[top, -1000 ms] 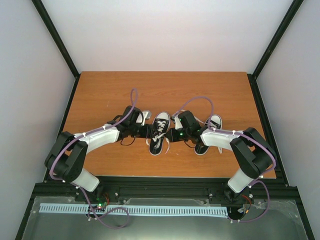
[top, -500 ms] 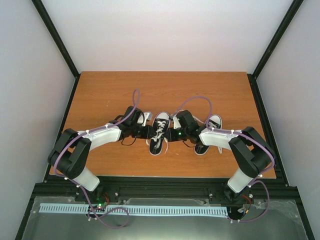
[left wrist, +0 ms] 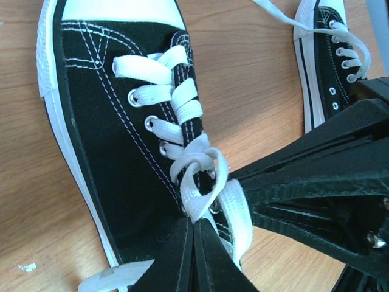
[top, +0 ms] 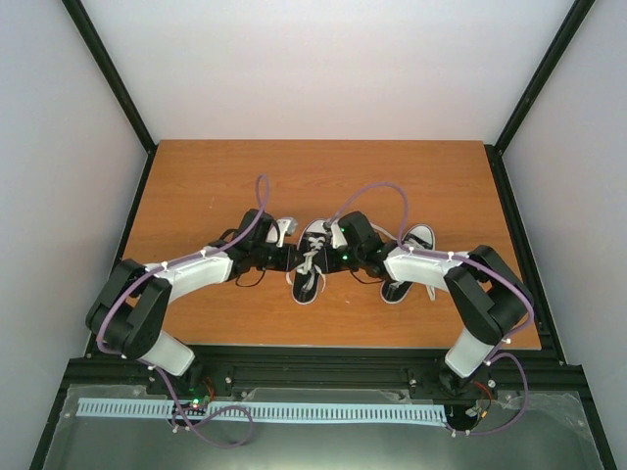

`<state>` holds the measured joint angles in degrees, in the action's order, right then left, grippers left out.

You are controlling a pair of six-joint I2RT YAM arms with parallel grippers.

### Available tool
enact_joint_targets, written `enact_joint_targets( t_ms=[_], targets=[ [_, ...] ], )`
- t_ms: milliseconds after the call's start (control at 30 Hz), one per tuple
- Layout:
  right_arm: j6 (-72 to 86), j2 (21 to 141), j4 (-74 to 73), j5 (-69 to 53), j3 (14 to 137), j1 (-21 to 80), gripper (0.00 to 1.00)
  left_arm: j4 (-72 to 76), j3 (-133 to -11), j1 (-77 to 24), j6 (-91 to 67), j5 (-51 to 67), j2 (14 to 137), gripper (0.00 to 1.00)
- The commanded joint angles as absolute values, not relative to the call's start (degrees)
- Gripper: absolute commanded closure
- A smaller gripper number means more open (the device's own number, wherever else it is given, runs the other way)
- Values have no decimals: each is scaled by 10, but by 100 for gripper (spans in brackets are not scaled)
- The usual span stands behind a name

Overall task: Tie the shoes
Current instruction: Cross the shoelace with the shoelace.

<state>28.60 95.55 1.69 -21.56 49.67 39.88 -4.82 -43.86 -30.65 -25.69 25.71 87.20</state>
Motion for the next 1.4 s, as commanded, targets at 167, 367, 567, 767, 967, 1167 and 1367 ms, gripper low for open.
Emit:
enact_joint_targets(
  t_ms=[167, 367, 567, 767, 967, 1167, 1367],
  targets=[
    [292, 974, 27, -209, 524, 411, 97, -17, -430, -308, -248, 251, 847, 99],
    [293, 989, 27, -202, 530, 413, 97, -3, -421, -308, -251, 242, 840, 99],
    [293, 998, 26, -194, 526, 417, 97, 11, -418, -308, -252, 245, 836, 99],
    [293, 1003, 27, -190, 527, 417, 97, 34, -407, -308, -244, 269, 837, 99],
    [293, 1002, 27, -186, 526, 418, 97, 54, -399, -308, -236, 311, 847, 99],
    [294, 998, 28, -184, 522, 417, 97, 49, -401, -308, -231, 309, 852, 86],
    [294, 996, 27, -183, 520, 418, 97, 33, -398, -303, -249, 262, 808, 60]
  ],
)
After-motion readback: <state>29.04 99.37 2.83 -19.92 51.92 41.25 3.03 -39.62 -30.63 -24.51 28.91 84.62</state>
